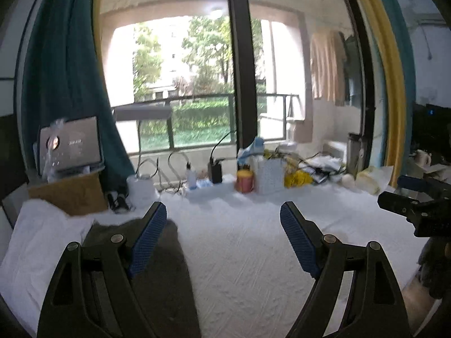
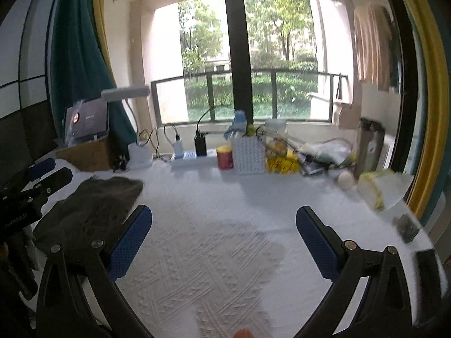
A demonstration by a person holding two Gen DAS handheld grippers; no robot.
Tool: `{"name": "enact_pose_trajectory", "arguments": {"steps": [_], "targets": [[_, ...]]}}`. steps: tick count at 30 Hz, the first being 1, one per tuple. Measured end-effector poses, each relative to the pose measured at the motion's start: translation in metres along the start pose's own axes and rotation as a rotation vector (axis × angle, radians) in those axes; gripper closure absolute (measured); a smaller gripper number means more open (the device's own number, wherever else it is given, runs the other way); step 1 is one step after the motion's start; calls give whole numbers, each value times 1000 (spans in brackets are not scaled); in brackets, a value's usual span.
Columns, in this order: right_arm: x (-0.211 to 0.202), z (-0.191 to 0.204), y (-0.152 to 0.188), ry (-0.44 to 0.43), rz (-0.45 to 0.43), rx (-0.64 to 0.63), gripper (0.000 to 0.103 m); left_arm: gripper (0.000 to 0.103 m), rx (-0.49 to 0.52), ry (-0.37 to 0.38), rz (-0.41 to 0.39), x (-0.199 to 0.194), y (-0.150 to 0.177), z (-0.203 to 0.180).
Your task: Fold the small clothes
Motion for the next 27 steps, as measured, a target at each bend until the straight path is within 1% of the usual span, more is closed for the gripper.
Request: {"name": "enact_pose_trajectory", "arguments": {"steps": [2, 7, 12, 16, 21, 25, 27], "targets": [[-8, 1, -9, 7, -30, -8, 2, 18, 5, -8, -22, -6, -9, 1], [-26, 2, -29, 22, -103, -5, 2, 18, 14, -9, -35, -13, -25, 2], [-45, 9, -48, 35, -178, -24, 2, 18, 3, -32, -100, -27, -44, 11], [-60, 15, -60, 55, -236, -35, 2, 18, -60, -41, -148, -38, -54, 29], [-70, 22, -66, 66, -277, -43, 1, 18, -125, -30, -222, -51, -58, 55], [-70, 27, -66, 49, -285, -43, 1, 18, -101, -4, -206, -48, -55, 63], [-64, 29, -63, 48, -268, -43, 1, 18, -111, -14, -190, -46, -51, 68]]}}
Point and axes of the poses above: each gripper's, at about its wrist camera, not at the fingertips, and x roughly the way its jaws point, z to its left, y to its underside, the point moved 6 cm from there along x, roughly the way its jaws point, and after that the axes turned 13 degrees about x, right-handed, at the moved point
